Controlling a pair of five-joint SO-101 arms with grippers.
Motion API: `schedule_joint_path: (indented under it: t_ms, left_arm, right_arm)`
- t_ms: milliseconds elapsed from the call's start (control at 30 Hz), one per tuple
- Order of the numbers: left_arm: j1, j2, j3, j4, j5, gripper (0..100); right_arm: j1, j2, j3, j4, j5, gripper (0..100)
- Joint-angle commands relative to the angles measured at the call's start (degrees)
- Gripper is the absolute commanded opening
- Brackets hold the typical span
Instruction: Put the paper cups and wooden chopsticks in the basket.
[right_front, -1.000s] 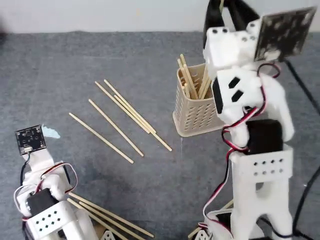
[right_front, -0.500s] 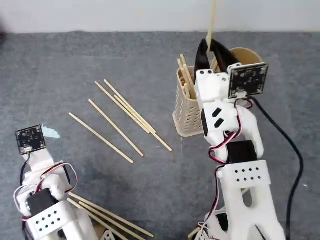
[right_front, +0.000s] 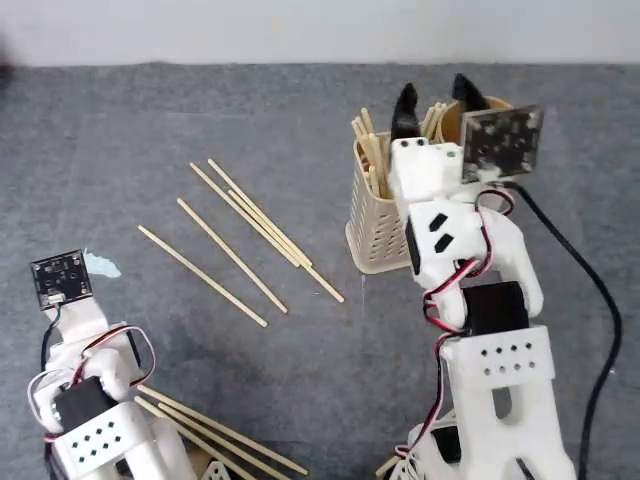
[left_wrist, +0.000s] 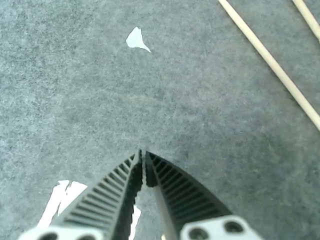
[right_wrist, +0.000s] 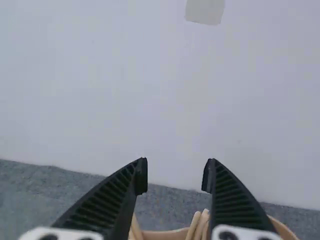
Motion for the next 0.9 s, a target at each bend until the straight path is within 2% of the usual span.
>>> schedule_joint_path:
  t_ms: [0,133,267,700,867]
  left_arm:
    - [0.18,-0.7,-0.57,-1.14,0.26,1]
    - [0.18,-0.7,-0.57,-1.14,0.26,1]
    - [0.18,-0.7,-0.57,-1.14,0.26,1]
    - [0.18,-0.7,-0.57,-1.14,0.26,1]
    - [0.18,-0.7,-0.57,-1.14,0.26,1]
  right_arm:
    - [-4.88,-1.19,-8.44,12.09,0.53,16.9]
    - [-11.38,-0.22,-10.11,21.67,0.62,16.9]
    - [-15.78,5.14,-10.11,26.59,0.62,16.9]
    - [-21.76,38.11,-25.93,32.84,0.7,17.3]
    - [-22.73,51.12,-34.55,32.48,3.52,17.3]
